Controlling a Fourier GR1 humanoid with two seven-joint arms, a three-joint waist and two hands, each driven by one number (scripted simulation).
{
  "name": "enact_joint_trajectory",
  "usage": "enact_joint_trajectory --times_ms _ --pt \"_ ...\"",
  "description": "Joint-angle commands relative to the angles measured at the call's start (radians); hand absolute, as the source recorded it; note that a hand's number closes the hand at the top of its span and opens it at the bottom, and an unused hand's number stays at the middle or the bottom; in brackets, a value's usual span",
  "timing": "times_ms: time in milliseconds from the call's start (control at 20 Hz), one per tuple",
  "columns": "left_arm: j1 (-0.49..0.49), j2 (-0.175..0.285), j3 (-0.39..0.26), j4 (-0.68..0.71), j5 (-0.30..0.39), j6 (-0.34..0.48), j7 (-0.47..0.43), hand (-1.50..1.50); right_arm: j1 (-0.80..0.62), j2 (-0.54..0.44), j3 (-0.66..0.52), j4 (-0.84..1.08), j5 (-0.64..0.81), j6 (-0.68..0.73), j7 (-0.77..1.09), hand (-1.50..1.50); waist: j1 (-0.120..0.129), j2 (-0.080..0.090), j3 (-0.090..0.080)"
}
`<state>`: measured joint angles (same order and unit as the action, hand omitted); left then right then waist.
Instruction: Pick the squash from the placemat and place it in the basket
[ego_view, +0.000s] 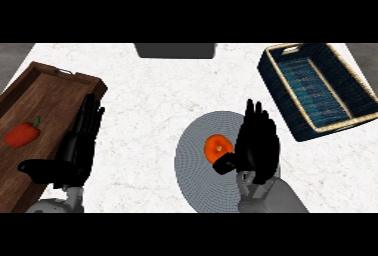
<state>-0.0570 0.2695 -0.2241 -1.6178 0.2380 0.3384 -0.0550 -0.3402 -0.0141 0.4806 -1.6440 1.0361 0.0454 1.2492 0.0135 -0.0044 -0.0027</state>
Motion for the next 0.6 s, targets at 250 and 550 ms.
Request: enact_joint_trajectory --times_ms 250,550 --pt "0.038 -0.016 -0.017 -0.013 -0.017 0.001 -0.006 0.0 -0.021 0.013 0.003 0.035 0.022 -0.021 0.238 -1.5 0.001 0.0 0.001" --pt "-0.003 -0.032 -0.016 0.003 -0.016 -0.01 -0.004 0.0 -0.026 0.013 0.033 0.129 0.017 -0.091 0.238 -1.5 0.004 0.005 0.001"
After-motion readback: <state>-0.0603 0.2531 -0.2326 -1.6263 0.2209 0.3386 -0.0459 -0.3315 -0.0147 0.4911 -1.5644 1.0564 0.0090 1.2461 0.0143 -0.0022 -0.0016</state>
